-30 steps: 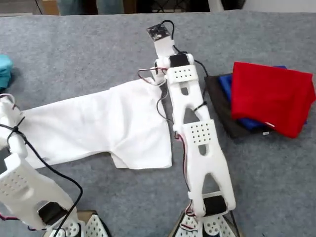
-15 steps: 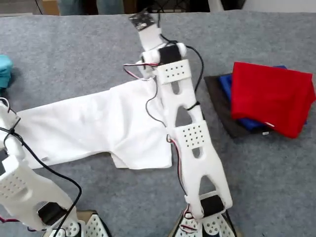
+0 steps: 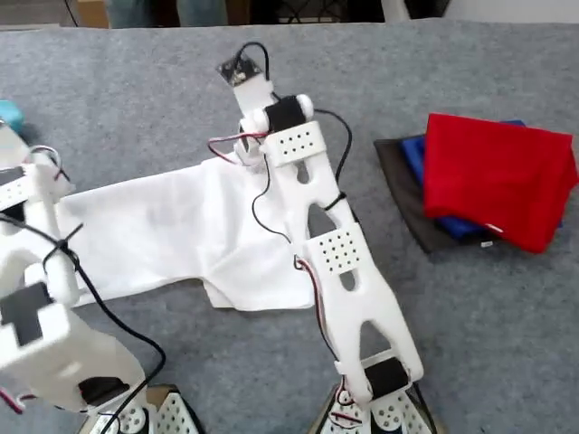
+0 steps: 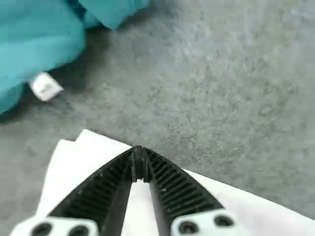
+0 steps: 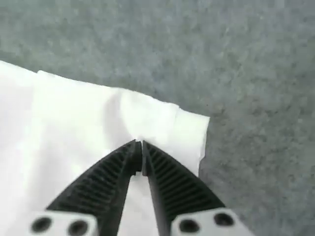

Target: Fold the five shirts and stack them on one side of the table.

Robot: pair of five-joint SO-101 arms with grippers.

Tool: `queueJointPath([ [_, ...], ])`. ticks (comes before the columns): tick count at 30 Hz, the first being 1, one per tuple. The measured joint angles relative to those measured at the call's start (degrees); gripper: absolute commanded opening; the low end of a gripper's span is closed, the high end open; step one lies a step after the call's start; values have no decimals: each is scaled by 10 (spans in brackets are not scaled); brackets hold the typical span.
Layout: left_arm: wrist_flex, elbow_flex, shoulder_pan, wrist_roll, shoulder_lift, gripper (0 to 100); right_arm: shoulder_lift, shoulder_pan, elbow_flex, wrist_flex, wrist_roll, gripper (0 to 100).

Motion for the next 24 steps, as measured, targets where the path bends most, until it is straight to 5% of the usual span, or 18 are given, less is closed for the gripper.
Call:
queueJointPath([
  [11, 105, -175, -30, -54, 186, 27, 55, 49, -12, -44, -4, 15],
  [24, 112, -194, -99, -61, 141, 28, -24, 56, -20, -24, -4, 15],
])
